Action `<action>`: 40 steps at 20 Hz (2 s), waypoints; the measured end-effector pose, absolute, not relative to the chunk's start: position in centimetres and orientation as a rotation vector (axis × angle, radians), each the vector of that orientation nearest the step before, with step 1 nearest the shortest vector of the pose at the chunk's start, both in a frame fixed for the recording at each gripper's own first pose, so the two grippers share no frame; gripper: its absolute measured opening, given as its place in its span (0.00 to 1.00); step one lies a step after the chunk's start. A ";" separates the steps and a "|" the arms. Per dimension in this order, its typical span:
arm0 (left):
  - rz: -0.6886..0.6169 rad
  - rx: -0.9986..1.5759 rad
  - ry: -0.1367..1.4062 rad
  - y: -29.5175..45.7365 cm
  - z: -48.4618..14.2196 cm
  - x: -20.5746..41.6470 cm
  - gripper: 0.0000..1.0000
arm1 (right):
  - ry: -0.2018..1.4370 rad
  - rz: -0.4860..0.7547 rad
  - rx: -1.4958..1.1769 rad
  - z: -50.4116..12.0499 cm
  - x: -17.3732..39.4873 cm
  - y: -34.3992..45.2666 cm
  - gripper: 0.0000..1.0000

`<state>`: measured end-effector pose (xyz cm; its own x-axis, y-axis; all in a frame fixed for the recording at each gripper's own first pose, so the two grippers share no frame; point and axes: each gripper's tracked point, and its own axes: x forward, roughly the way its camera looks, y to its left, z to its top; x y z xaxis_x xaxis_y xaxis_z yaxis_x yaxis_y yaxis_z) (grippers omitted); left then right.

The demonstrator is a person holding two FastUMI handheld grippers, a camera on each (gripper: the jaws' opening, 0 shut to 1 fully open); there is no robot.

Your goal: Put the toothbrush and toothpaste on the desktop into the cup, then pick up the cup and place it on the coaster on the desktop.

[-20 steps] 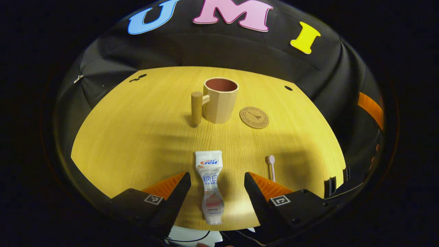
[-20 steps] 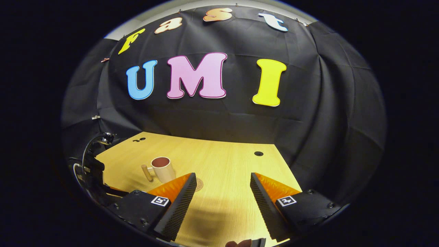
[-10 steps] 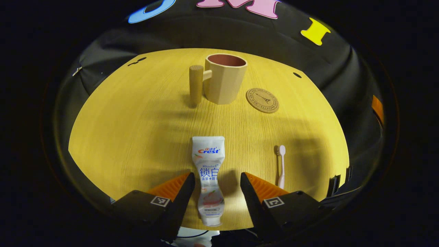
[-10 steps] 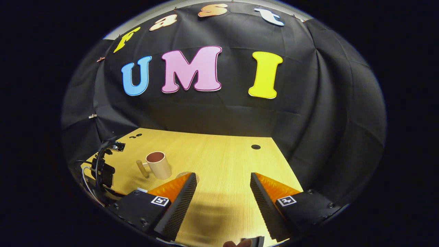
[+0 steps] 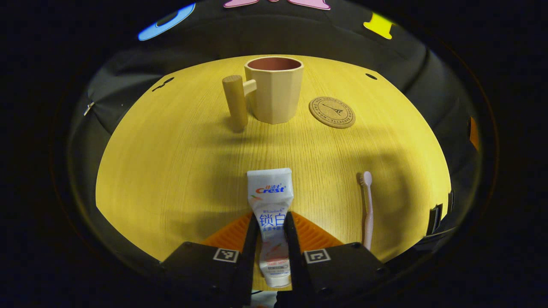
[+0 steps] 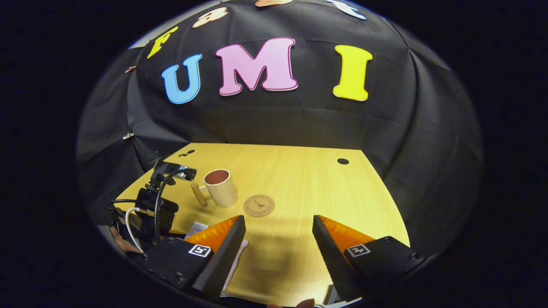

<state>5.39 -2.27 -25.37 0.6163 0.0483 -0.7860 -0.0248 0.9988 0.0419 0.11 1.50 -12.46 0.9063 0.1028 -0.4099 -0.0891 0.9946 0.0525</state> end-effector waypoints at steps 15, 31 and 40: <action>-0.134 -0.087 0.782 -0.6 -19.6 5.1 0.25 | 0.798 0.162 0.058 -21.5 -2.5 8.4 0.95; -0.085 -0.173 0.598 2.9 -13.6 2.4 0.25 | 1.089 0.129 -0.034 -29.2 -3.0 10.0 0.66; -0.014 -0.222 0.548 3.1 -12.2 2.4 0.25 | 1.112 0.188 -0.043 -29.1 -2.3 10.4 0.12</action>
